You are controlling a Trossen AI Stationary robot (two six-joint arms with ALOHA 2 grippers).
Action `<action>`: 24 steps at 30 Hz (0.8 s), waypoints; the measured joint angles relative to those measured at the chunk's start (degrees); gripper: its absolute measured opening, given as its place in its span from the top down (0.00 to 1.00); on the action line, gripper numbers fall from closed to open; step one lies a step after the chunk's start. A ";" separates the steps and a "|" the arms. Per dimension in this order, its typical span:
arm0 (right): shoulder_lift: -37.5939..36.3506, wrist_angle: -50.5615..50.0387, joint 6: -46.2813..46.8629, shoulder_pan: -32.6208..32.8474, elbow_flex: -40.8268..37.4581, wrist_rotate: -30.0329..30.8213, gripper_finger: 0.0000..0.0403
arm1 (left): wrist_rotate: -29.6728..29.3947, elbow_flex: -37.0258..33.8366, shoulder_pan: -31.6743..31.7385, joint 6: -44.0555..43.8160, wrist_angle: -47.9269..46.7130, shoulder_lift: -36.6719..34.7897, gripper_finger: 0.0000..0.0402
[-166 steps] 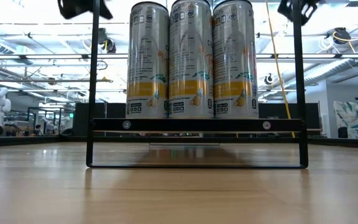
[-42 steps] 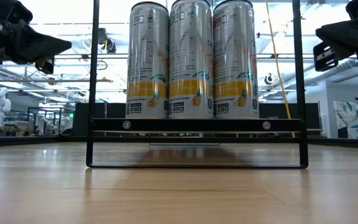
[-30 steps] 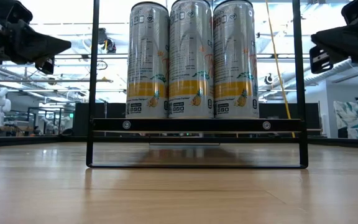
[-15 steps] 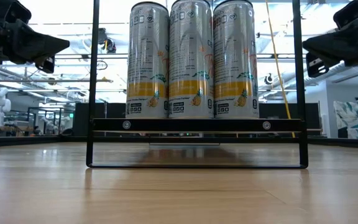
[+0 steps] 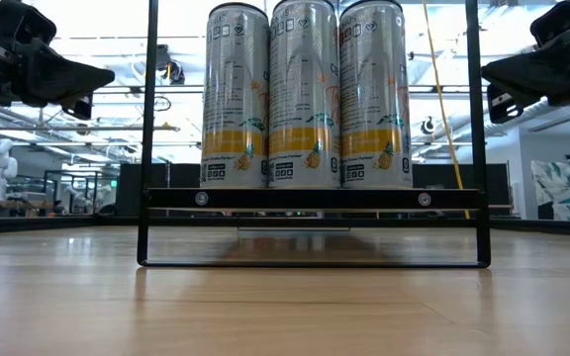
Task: Place canned beverage on shelf
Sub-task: Return to Home Position
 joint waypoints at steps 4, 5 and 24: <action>0.00 0.04 0.00 0.00 0.00 -0.02 1.00 | 1.67 -0.02 0.53 -0.53 -0.58 0.00 1.00; 0.00 0.06 0.00 0.00 0.00 -0.02 1.00 | 1.68 -0.02 0.53 -0.44 -0.58 0.05 1.00; 0.01 0.12 0.00 0.00 0.00 -0.08 1.00 | 0.17 -0.07 0.49 -0.09 -0.49 0.09 1.00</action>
